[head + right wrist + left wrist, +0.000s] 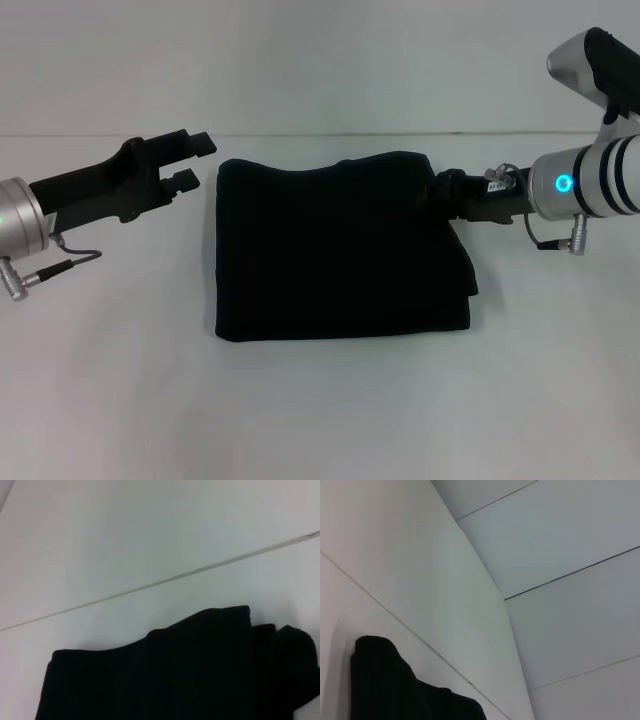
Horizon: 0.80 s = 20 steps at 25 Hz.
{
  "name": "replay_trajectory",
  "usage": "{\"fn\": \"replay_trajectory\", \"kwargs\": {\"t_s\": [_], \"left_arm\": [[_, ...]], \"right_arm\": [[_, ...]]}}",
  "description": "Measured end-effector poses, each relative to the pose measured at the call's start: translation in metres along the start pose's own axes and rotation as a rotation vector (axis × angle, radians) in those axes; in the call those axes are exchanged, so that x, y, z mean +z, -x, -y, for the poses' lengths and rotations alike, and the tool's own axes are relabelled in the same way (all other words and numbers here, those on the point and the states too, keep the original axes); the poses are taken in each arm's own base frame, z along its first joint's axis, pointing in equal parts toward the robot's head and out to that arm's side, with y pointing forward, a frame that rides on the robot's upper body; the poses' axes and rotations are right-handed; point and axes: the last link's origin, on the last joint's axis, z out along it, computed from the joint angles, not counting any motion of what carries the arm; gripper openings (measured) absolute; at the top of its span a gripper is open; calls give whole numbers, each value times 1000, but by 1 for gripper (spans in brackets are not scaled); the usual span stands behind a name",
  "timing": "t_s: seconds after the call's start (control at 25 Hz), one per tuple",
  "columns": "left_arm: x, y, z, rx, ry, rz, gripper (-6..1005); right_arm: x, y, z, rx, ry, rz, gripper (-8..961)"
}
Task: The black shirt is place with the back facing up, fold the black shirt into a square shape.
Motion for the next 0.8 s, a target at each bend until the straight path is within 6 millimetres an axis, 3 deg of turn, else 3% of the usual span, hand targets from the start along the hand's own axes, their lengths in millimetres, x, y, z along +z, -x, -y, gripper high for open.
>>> {"fn": "replay_trajectory", "kwargs": {"t_s": [0.68, 0.8], "left_arm": [[3, -2, -2, 6, 2, -2, 666], [3, -2, -2, 7, 2, -1, 666]], "right_arm": [[1, -2, -3, -5, 8, -14, 438], [1, -2, -4, -9, 8, -16, 387]]}}
